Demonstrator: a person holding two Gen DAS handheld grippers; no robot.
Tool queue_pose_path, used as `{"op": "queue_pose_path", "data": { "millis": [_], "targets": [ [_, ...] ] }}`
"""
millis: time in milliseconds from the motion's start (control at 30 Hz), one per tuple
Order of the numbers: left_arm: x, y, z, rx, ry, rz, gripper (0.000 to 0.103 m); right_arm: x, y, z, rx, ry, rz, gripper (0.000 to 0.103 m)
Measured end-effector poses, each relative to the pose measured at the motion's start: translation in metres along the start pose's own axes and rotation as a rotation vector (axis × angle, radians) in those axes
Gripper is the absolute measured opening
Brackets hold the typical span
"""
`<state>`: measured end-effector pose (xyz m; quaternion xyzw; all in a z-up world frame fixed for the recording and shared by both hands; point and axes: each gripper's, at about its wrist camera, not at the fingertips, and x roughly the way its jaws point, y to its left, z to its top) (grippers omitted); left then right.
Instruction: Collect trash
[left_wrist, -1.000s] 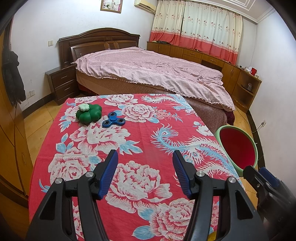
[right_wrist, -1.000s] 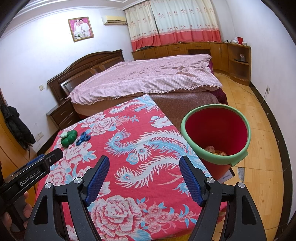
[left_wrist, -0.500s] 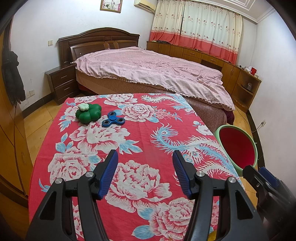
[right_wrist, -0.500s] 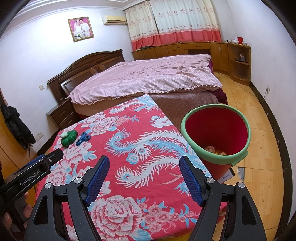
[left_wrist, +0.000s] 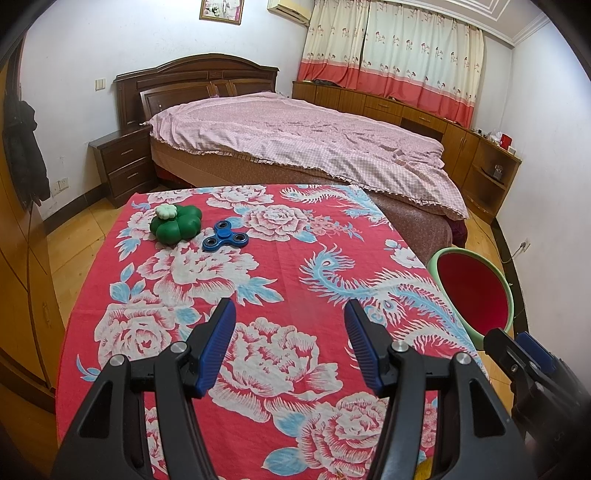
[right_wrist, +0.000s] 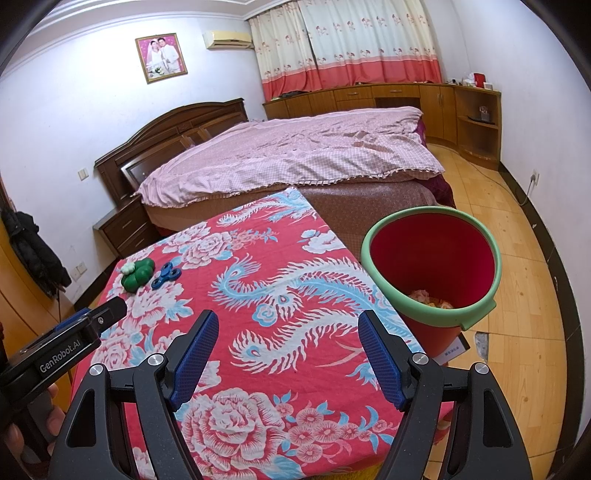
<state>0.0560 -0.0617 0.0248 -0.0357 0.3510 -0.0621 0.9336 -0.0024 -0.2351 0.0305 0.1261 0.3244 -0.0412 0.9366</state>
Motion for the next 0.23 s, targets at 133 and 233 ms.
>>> {"op": "queue_pose_path", "data": {
  "millis": [133, 233],
  "targets": [
    [0.0002, 0.0000, 0.0000, 0.000, 0.000, 0.000, 0.061, -0.0005, 0.0020, -0.0022, 0.001, 0.002, 0.000, 0.079],
    [0.0001, 0.0001, -0.0005, -0.003, 0.002, 0.001, 0.061, 0.0003, 0.0022, -0.0029, 0.001, 0.002, 0.000, 0.079]
  ]
}}
